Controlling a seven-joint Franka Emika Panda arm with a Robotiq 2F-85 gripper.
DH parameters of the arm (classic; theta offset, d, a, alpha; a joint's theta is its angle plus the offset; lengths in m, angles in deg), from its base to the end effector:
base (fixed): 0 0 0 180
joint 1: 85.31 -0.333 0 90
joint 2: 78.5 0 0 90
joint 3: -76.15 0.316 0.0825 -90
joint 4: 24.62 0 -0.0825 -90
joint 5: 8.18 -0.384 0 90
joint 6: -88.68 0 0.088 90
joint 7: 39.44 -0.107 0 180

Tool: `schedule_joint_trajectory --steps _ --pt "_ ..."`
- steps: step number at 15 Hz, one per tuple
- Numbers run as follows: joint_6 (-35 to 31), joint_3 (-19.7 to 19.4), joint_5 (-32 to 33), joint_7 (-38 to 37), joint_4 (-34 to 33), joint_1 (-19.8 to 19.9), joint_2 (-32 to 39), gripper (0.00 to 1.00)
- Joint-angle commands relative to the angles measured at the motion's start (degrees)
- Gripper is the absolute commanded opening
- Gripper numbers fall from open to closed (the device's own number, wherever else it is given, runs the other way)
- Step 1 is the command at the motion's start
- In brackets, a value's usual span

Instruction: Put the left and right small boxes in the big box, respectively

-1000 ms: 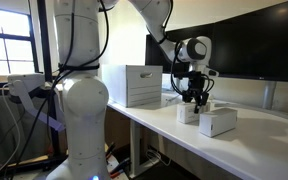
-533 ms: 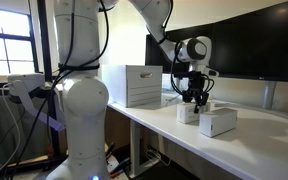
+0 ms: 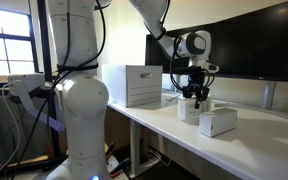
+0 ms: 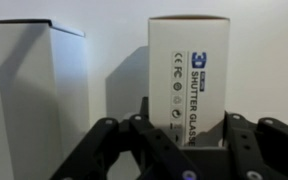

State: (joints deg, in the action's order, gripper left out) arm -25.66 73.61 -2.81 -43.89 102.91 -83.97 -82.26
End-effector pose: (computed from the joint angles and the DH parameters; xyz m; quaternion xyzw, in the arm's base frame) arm 0.4946 -0.0394 0.3891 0.9946 -0.0494 -0.0819 0.0399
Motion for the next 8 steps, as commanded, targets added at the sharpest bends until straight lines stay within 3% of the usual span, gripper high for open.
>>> schedule_joint_trajectory --steps 1,8 --pt "2.3 0.2 0.1 1.5 1.2 0.3 -4.3 0.3" --pt "8.3 1.0 0.2 2.2 0.4 -0.1 -8.3 0.3"
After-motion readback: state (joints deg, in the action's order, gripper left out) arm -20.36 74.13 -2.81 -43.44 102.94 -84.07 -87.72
